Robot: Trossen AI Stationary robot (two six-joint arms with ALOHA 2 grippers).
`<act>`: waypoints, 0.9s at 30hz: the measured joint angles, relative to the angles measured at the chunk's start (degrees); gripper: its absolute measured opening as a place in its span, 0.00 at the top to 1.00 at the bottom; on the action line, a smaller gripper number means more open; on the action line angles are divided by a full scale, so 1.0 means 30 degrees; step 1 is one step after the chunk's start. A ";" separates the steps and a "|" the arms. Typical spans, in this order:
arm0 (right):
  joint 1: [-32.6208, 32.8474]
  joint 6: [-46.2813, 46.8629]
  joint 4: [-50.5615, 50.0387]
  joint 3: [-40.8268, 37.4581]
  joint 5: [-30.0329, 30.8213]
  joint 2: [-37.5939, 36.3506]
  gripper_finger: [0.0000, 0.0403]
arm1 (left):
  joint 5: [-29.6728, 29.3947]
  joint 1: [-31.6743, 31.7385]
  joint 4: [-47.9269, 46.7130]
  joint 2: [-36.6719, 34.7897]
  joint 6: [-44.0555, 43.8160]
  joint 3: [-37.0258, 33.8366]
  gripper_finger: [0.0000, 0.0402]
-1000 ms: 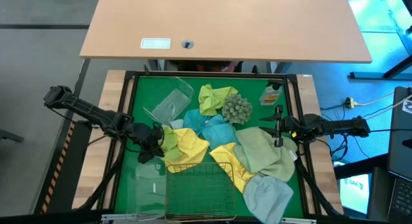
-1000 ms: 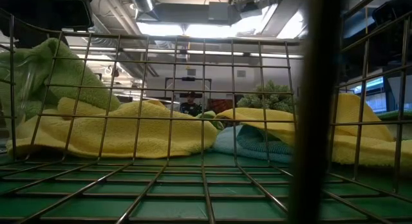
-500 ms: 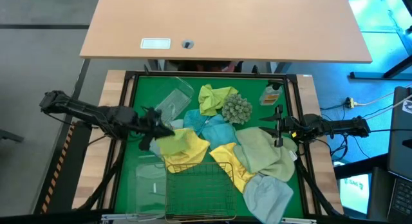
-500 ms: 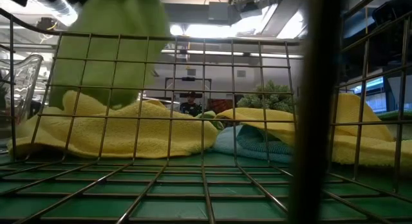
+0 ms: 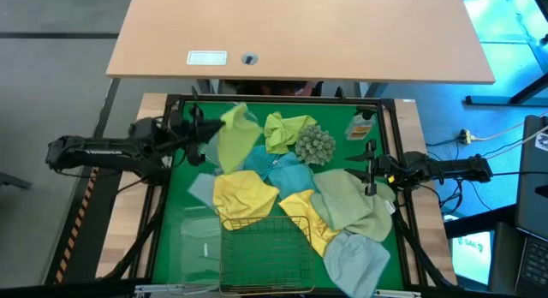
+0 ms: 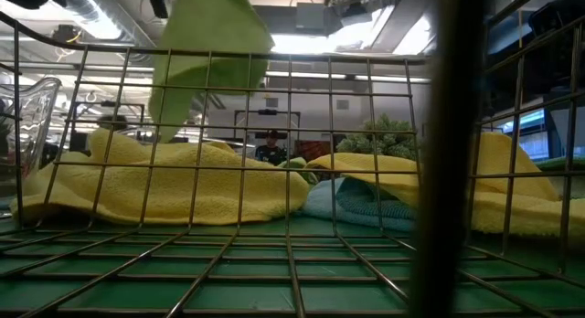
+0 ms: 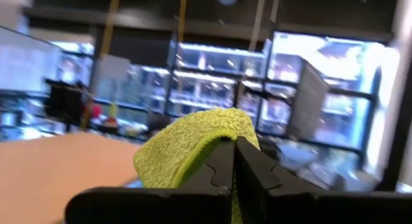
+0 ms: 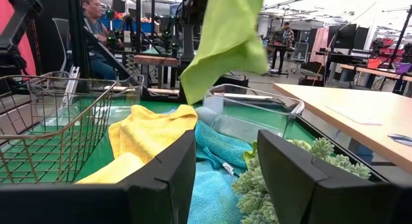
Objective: Sort microfiber towel by color & place in baskets
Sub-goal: Put the bottom yellow green microfiber towel into the top transparent bin
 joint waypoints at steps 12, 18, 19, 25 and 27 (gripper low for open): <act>-0.0006 0.0001 0.0000 -0.0001 0.0001 0.0000 0.59 | 0.2583 0.4467 0.4929 0.0036 -0.0145 0.0000 1.00; -0.0002 -0.0006 0.0000 -0.0001 0.0000 0.0000 0.59 | 0.2583 0.6003 0.3362 0.0251 -0.0153 0.0015 1.00; -0.0006 0.0001 0.0000 0.0006 0.0000 0.0000 0.59 | 0.2576 0.6127 0.2642 0.0368 -0.0153 0.0021 1.00; -0.0001 -0.0002 -0.0004 0.0004 0.0002 0.0000 0.59 | 0.2111 0.6663 -0.1679 0.1501 -0.0155 0.0012 1.00; -0.0003 -0.0006 -0.0007 0.0006 0.0001 0.0001 0.59 | 0.1663 0.6826 -0.2879 0.1885 -0.0159 0.0015 1.00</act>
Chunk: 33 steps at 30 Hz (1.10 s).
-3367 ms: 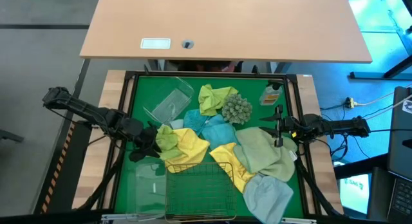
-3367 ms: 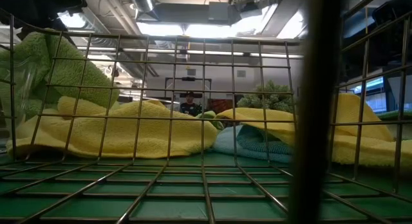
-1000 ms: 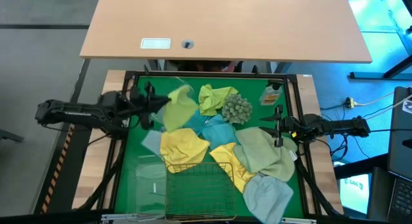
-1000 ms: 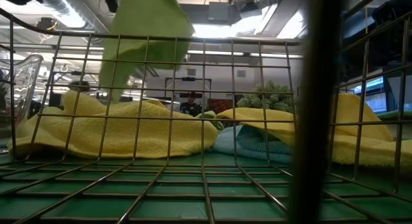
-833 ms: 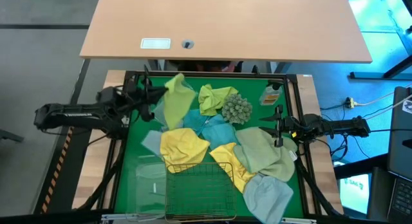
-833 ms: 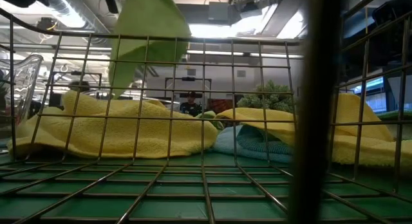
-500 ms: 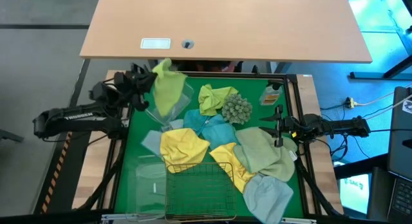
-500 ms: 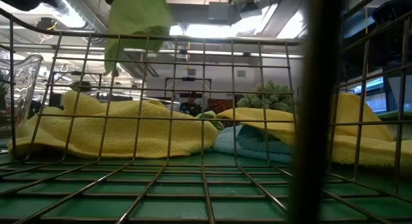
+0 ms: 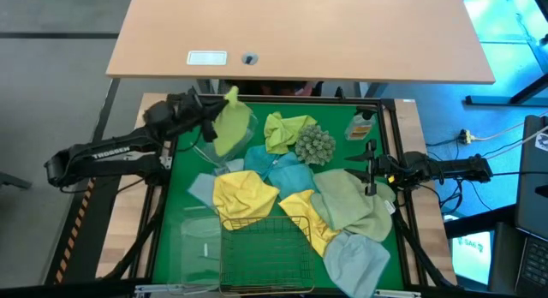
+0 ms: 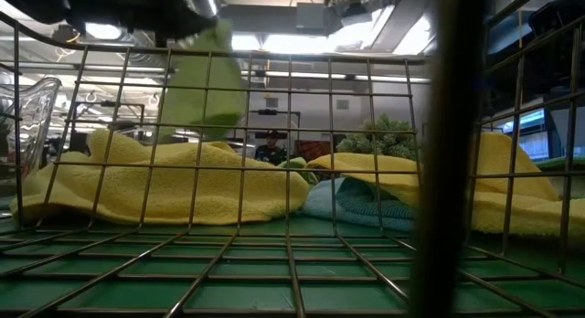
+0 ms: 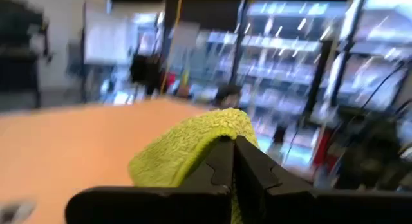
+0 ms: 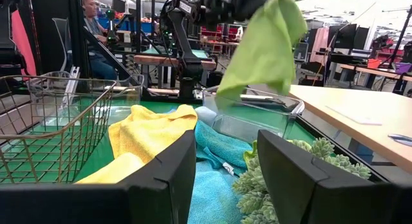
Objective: Sort microfiber towel by color & place in baskets
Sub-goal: Put the bottom yellow green microfiber towel into the top transparent bin
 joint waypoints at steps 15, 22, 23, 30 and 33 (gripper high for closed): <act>0.0003 0.0625 0.0003 -0.0006 -0.0047 0.0004 0.59 | -0.0519 0.0544 -1.0163 0.0731 -0.0002 0.0000 1.00; 0.0001 0.1987 0.0101 -0.0007 -0.0045 0.0002 0.59 | -0.0529 0.0544 -1.3315 0.0731 -0.0002 0.0000 1.00; 0.0005 0.2141 0.0102 -0.0007 -0.0045 0.0000 0.59 | -0.0522 0.0544 -1.3632 0.0731 -0.0002 0.0000 1.00; 0.0005 0.3600 0.0534 -0.0007 -0.0044 -0.0001 0.59 | -0.0077 0.0529 -1.4950 0.0738 -0.0034 0.0000 1.00; 0.0002 0.3614 0.1600 0.0000 -0.0058 0.0006 0.59 | -0.0085 0.0529 -1.4949 0.0736 -0.0082 0.0000 0.98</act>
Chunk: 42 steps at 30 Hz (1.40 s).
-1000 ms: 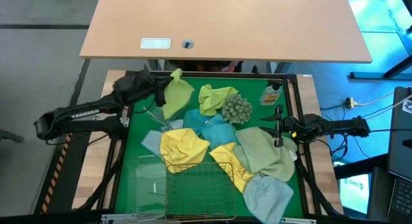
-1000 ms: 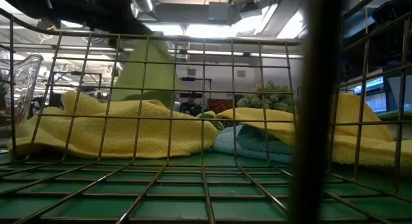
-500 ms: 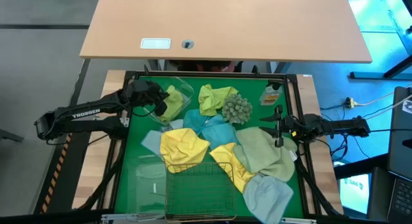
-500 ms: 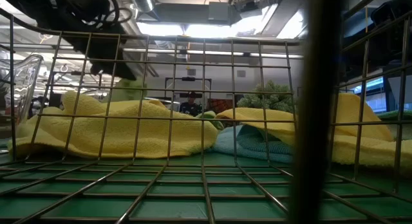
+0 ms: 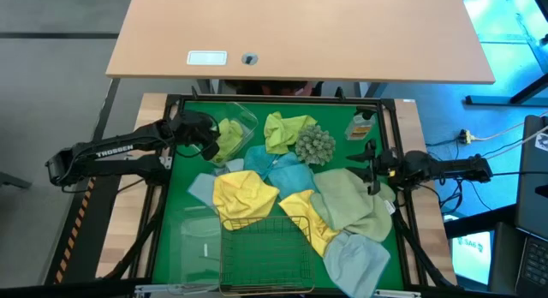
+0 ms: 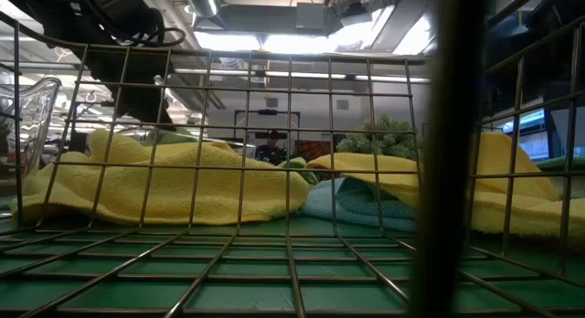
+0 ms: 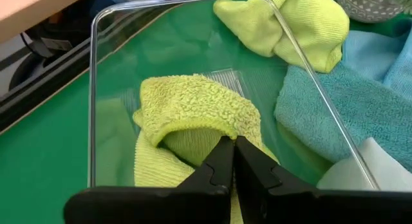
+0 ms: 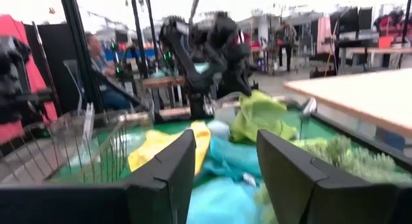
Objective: Sort microfiber towel by color & place in baskets
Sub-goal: Put the bottom yellow green microfiber towel into the top transparent bin, then put the green microfiber towel into the top transparent bin
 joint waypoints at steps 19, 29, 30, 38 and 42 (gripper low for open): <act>0.0003 -0.1206 -0.0947 0.5684 -0.2930 0.1422 0.59 | 0.3752 0.0002 0.3227 -0.0006 -0.1100 -0.0007 0.67; 0.0003 0.0928 -0.7865 1.0803 -0.3111 0.7807 0.59 | 0.3810 0.0004 0.4985 -0.0006 -0.1093 -0.0007 0.67; 0.0003 0.1440 -0.8989 1.1337 -0.3253 0.8594 0.59 | 0.3810 0.0004 0.5061 -0.0006 -0.1093 -0.0007 0.67; 0.0003 0.6074 -1.5795 1.3616 -0.6377 1.4588 0.59 | 0.3825 0.0007 0.5304 -0.0006 -0.1086 -0.0007 0.67; 0.0017 0.8000 -1.7833 1.3631 -0.8140 1.7270 0.59 | 0.3832 0.0007 0.5304 -0.0006 -0.1086 -0.0007 0.67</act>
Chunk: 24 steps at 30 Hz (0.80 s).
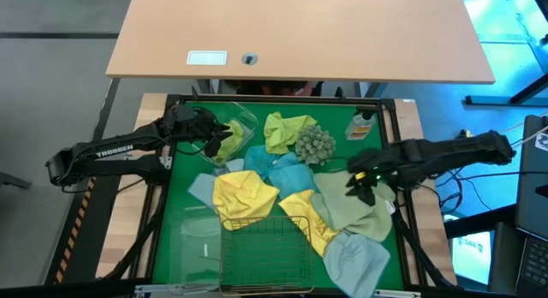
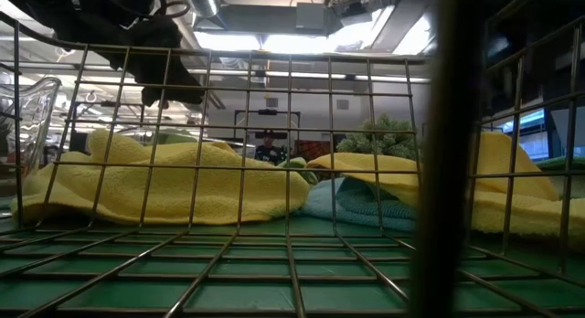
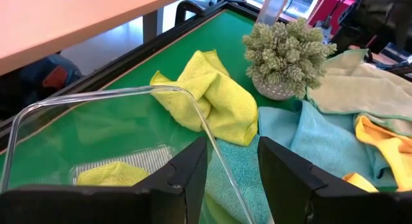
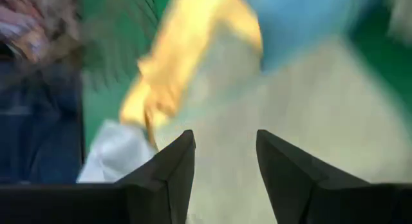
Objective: Sort microfiber towel by color & place in baskets
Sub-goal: Put the green microfiber towel into the top transparent bin
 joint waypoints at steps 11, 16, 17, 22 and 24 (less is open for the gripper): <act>-0.0007 0.2455 -0.4143 0.0000 -0.0451 0.6324 0.59 | 0.0000 0.0000 0.0007 0.0000 0.0000 0.0000 0.67; -0.0007 0.2412 -0.3631 0.0000 -0.0434 0.8163 0.59 | 0.0000 0.0000 -0.0007 0.0000 0.0000 -0.0007 0.67; -0.0007 0.2412 -0.3566 0.0000 -0.0364 0.8479 0.59 | -0.0004 0.0000 -0.0005 0.0000 0.0000 -0.0007 0.67; -0.0022 0.2397 -0.3559 0.0000 0.0248 0.9983 0.59 | 0.0000 -0.0002 0.0000 0.0000 0.0000 -0.0007 0.67; -0.0022 0.2397 -0.3436 0.0000 0.0248 1.0437 0.59 | -0.0002 0.0000 -0.0004 0.0000 -0.0002 -0.0007 0.67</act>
